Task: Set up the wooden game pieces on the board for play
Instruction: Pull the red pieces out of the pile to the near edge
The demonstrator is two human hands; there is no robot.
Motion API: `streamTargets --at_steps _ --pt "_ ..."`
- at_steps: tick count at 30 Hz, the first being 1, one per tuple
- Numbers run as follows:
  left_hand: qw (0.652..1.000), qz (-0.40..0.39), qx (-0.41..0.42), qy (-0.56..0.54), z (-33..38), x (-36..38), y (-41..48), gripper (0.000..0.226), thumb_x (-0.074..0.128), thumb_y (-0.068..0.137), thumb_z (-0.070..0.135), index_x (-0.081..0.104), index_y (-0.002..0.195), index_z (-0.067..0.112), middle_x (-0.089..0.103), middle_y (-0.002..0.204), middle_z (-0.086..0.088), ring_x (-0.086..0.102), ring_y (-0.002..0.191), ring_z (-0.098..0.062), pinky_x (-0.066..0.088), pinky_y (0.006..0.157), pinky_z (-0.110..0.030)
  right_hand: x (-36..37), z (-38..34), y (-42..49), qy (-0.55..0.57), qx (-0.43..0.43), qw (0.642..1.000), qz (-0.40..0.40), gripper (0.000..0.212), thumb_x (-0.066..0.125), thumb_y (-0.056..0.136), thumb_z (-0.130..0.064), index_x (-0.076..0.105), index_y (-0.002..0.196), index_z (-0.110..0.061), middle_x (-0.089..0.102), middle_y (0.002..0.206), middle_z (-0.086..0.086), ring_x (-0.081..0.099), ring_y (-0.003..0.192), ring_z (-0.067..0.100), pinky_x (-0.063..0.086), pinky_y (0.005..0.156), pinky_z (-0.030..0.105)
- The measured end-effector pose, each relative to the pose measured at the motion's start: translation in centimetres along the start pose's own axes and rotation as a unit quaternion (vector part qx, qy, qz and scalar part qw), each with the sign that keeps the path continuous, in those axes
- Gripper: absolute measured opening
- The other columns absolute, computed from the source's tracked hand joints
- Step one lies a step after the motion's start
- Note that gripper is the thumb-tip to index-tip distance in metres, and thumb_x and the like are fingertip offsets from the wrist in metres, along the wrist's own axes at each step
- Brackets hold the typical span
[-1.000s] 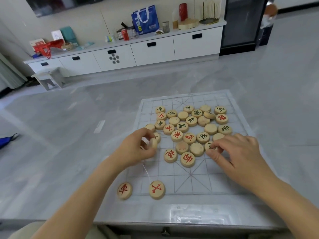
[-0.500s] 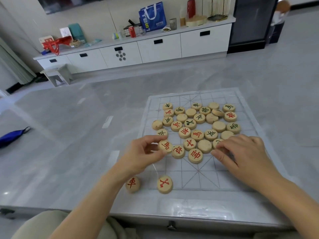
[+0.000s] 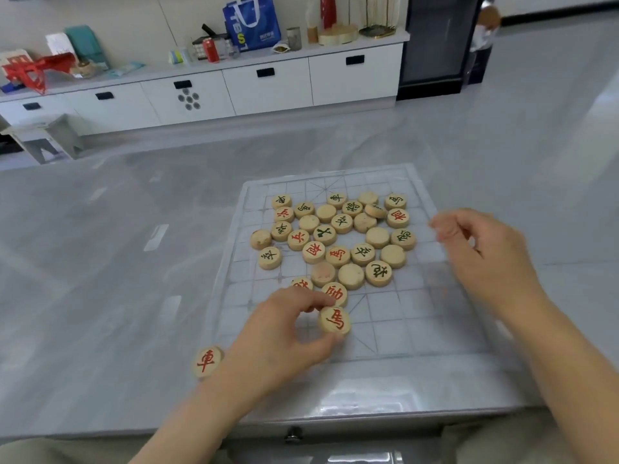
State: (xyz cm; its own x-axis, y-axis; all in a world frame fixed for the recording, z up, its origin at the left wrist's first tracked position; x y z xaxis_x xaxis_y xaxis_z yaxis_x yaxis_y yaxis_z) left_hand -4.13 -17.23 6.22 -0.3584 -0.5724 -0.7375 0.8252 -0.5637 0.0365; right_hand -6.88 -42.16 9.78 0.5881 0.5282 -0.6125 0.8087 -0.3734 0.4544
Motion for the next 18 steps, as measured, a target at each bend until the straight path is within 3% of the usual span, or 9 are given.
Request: streamTargets --at_steps 2,3,5,7,10,14,18 --pt "0.999 -0.033 0.031 0.011 2.4 2.9 0.6 0.034 0.071 0.074 0.043 0.058 0.106 0.044 0.054 0.099 0.031 0.048 0.102 0.008 0.035 0.087 -0.006 -1.4 1.6 0.4 0.055 0.054 0.997 0.030 0.067 0.028 0.082 -0.065 0.065 0.083 -0.008 0.067 0.074 0.002 0.060 0.070 0.006 0.045 0.072 0.022" --pt "0.998 -0.044 0.041 0.014 3.3 4.3 0.9 0.038 0.069 0.075 0.045 0.059 0.111 0.039 0.054 0.101 0.029 0.048 0.101 0.008 0.036 0.088 -0.009 -1.4 1.9 0.3 0.046 0.065 0.996 0.026 0.069 0.027 0.082 -0.067 0.064 0.083 -0.008 0.067 0.073 0.003 0.060 0.069 0.007 0.046 0.071 0.022" --pt "0.997 -0.051 0.054 0.007 4.8 6.4 1.5 0.043 0.065 0.074 0.049 0.059 0.114 0.035 0.053 0.103 0.025 0.048 0.100 0.006 0.037 0.090 -0.013 -1.1 2.0 -0.3 -0.001 0.064 0.998 0.004 0.065 0.025 0.082 -0.068 0.062 0.076 -0.014 0.065 0.067 0.005 0.059 0.067 0.019 0.048 0.077 0.039" --pt "0.997 -0.055 0.060 -0.009 5.8 8.1 1.9 0.042 0.066 0.076 0.046 0.060 0.114 0.032 0.053 0.101 0.023 0.048 0.099 0.005 0.036 0.087 -0.009 -1.0 1.7 -0.7 -0.026 0.052 0.998 -0.003 0.050 0.027 0.083 -0.065 0.053 0.064 -0.027 0.057 0.058 -0.006 0.053 0.061 0.010 0.046 0.077 0.047" --pt "0.995 -0.061 0.081 -0.017 7.0 10.0 2.2 0.046 0.060 0.073 0.053 0.061 0.113 0.032 0.054 0.101 0.023 0.046 0.098 0.005 0.032 0.085 -0.004 -1.6 1.6 -0.9 -0.040 0.040 0.998 0.009 0.041 0.027 0.085 -0.063 0.042 0.060 -0.034 0.050 0.055 -0.013 0.048 0.059 0.002 0.045 0.076 0.047" --pt "0.994 -0.050 0.100 -0.007 7.4 10.8 2.6 0.054 0.047 0.067 0.062 0.061 0.110 0.034 0.055 0.099 0.025 0.046 0.098 0.004 0.038 0.091 -0.020 -1.8 1.5 -0.8 -0.047 0.021 0.998 0.023 0.039 0.029 0.087 -0.059 0.032 0.055 -0.036 0.038 0.050 -0.013 0.040 0.054 0.002 0.040 0.072 0.043" --pt "0.987 -0.074 0.133 0.057 7.8 11.3 2.8 0.056 0.041 0.071 0.062 0.058 0.117 0.036 0.059 0.112 0.021 0.042 0.107 0.001 0.032 0.094 -0.023 -1.3 1.3 -0.5 -0.041 0.018 0.999 0.014 0.041 0.027 0.087 -0.061 0.037 0.058 -0.034 0.044 0.054 -0.013 0.046 0.059 0.009 0.041 0.078 0.043"
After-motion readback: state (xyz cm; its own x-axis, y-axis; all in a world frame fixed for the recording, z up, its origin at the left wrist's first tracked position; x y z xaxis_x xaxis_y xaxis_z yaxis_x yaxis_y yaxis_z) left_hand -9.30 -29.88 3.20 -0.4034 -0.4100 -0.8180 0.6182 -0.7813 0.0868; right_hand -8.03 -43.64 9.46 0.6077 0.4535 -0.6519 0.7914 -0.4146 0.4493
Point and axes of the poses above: each hand's wrist, its own y-axis towards the middle knuckle, its own x-axis out of the palm, z = x × y, the point moved 8 cm from there along y, towards the middle knuckle
